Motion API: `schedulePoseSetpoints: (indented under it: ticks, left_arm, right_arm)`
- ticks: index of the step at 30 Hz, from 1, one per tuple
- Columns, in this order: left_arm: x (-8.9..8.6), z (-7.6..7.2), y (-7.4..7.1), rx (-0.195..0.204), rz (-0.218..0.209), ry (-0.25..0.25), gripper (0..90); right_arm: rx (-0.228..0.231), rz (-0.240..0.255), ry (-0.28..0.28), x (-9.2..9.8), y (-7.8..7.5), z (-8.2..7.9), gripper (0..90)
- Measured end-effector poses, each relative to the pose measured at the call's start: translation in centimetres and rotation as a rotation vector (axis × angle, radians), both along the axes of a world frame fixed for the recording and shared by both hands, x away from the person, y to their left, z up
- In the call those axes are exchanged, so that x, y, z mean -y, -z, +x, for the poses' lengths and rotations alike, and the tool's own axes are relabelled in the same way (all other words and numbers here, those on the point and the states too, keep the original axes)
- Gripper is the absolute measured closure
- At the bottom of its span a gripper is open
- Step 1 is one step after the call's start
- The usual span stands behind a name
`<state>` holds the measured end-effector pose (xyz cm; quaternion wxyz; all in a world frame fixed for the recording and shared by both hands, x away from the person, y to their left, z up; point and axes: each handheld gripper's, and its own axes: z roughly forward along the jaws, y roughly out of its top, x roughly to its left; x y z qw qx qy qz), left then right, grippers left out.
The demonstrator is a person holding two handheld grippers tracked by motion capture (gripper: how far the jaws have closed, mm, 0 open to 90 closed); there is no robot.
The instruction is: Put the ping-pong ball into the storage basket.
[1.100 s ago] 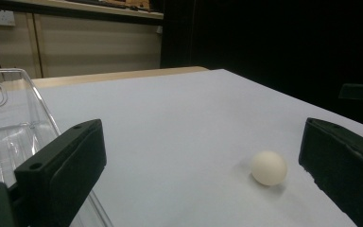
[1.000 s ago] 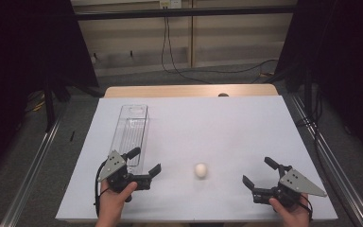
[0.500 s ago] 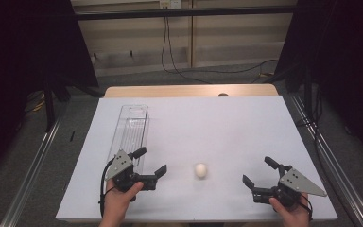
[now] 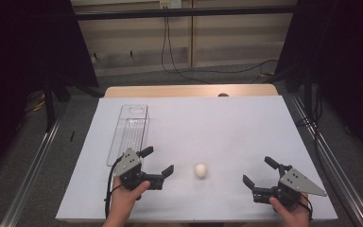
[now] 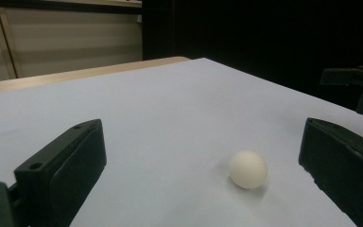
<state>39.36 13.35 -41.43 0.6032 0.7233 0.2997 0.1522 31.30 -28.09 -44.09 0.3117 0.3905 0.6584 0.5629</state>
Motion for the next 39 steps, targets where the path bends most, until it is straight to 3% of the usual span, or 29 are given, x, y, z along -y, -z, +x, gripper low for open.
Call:
schedulePoseSetpoints:
  ticks: [3,12,13,18,21,24,27,32,34,35,39]
  left_arm:
    - [0.1,0.1,0.0,0.003,0.023,0.016,1.8]
    - [0.7,0.2,0.1,-0.002,0.019,0.017,1.8]
    - [0.7,0.3,0.0,0.006,0.044,0.028,1.8]
    - [1.0,0.4,0.0,0.006,0.049,0.028,1.8]
    - [1.4,0.4,0.1,-0.002,0.025,0.027,1.8]
    - [1.4,0.5,0.1,0.004,0.049,0.036,1.8]
    - [1.7,0.4,0.2,-0.003,0.029,0.034,1.8]
    - [1.8,0.6,0.2,-0.001,0.031,0.036,1.8]
    - [1.8,0.6,0.2,-0.003,0.061,0.045,1.9]
    - [2.0,0.6,0.3,-0.008,0.041,0.034,1.9]
    - [2.3,0.6,0.4,-0.015,0.038,0.04,1.9]
  right_arm:
    - [0.002,0.0,0.0,0.0,0.0,0.0,1.8]
    - [-0.002,0.0,-0.004,0.0,0.0,0.0,1.8]
    - [0.0,0.002,-0.001,0.0,0.0,0.0,1.8]
    - [0.001,0.004,0.002,0.0,0.0,0.0,1.8]
    - [-0.003,-0.002,0.005,0.0,0.1,0.1,1.8]
    - [-0.003,0.002,0.008,0.0,0.1,0.1,1.8]
    - [-0.001,0.002,0.0,0.0,0.1,0.1,1.8]
    - [-0.003,0.001,0.0,0.0,0.0,0.0,1.9]
    - [-0.002,0.004,0.002,0.0,0.0,0.0,1.9]
    - [-0.002,0.005,0.001,0.0,0.0,0.0,1.9]
    - [0.001,0.004,-0.002,0.0,0.0,0.0,1.8]
